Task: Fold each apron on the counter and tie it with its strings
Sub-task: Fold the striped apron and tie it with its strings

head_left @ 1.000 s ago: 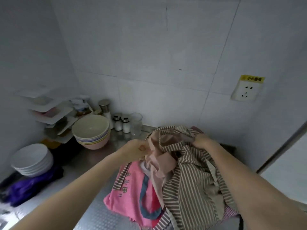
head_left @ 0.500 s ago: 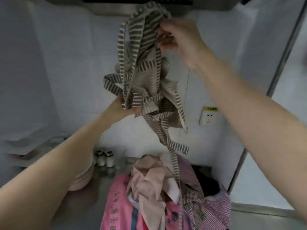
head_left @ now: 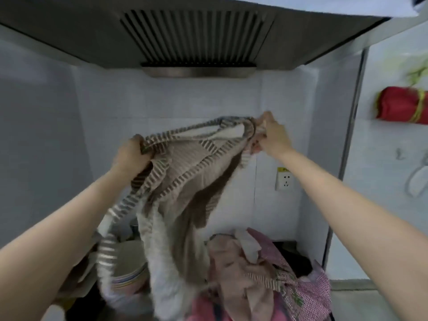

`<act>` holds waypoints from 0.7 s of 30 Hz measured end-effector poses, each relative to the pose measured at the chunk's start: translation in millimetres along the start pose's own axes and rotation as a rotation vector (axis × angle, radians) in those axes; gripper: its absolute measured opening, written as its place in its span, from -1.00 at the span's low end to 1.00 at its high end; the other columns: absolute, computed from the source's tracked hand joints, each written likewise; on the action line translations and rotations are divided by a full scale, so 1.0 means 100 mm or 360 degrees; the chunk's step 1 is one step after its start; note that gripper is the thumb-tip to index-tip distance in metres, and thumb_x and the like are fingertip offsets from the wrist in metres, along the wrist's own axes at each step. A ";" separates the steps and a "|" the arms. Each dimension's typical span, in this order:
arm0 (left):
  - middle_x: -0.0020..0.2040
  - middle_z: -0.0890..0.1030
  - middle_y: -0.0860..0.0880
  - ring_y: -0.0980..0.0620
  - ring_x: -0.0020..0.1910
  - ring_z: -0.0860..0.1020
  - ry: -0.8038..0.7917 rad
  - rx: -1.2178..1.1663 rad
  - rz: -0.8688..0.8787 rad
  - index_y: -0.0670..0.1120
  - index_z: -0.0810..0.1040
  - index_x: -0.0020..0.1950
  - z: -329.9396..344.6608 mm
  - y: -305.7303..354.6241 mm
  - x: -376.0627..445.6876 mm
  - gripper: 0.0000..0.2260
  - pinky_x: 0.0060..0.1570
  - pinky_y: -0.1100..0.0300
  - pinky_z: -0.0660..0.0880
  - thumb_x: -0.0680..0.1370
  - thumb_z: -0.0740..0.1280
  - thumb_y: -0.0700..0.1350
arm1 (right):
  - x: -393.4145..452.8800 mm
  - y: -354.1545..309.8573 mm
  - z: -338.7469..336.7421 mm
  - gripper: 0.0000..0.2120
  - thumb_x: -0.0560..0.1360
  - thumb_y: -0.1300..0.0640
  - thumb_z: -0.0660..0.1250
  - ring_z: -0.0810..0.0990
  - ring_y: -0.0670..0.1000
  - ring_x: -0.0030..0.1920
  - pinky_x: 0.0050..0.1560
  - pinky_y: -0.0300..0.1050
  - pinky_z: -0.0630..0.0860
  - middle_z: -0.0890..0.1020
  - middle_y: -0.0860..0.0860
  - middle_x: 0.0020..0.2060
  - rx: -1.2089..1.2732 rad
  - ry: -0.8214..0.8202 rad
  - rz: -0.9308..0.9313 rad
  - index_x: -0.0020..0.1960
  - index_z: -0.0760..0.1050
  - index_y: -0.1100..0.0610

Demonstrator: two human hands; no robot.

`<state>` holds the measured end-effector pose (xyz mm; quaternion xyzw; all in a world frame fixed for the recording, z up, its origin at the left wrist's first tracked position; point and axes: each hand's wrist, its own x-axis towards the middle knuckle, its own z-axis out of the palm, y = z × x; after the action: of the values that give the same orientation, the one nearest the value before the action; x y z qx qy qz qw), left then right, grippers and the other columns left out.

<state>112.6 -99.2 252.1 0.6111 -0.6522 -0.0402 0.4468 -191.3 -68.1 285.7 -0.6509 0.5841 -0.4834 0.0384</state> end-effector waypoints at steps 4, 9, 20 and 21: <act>0.15 0.53 -0.29 -0.27 0.15 0.49 -0.0129 0.0254 -0.0145 -0.28 0.44 0.21 -0.14 -0.32 0.15 -0.68 0.10 0.00 0.41 0.54 0.30 -0.13 | 0.01 0.13 -0.14 -0.47 0.53 0.35 0.19 0.55 0.21 0.06 -0.02 -0.02 0.54 0.44 0.25 0.27 -0.0273 -0.0043 0.0445 0.45 0.12 0.20; 0.19 0.51 -0.25 -0.19 0.17 0.47 0.0668 -0.0580 -0.0041 -0.29 0.36 0.26 -0.37 0.28 0.07 -0.71 0.07 0.06 0.38 0.54 0.14 -0.31 | 0.10 -0.32 -0.43 -0.70 0.55 0.33 0.11 0.53 0.10 0.13 0.04 -0.21 0.37 0.58 0.14 0.13 -0.0161 0.0964 -0.0149 0.21 0.48 0.29; -0.19 0.56 -0.16 -0.21 -0.15 0.57 -0.0588 -0.0278 0.0120 -0.14 0.46 -0.21 0.44 -0.07 -0.42 -0.77 0.05 -0.07 0.51 0.57 0.14 -0.37 | -0.39 0.44 0.01 -0.94 0.47 0.35 0.23 0.60 -0.04 -0.43 -0.50 -0.29 0.43 0.57 0.12 -0.27 -0.1144 -0.1164 0.0498 -0.12 0.47 0.25; -0.19 0.54 -0.12 -0.14 -0.18 0.55 -0.0483 -0.0542 -0.0025 -0.16 0.46 -0.19 0.42 0.03 -0.42 -0.78 0.06 -0.02 0.49 0.58 0.12 -0.36 | -0.44 0.45 0.03 -0.95 0.46 0.35 0.25 0.57 -0.09 -0.54 -0.56 -0.30 0.42 0.54 0.10 -0.35 -0.1147 -0.1261 0.0529 -0.15 0.44 0.25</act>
<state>77.8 -84.5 206.4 0.5189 -0.6909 -0.2447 0.4400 -215.7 -48.8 231.0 -0.6540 0.7480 0.0409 0.1056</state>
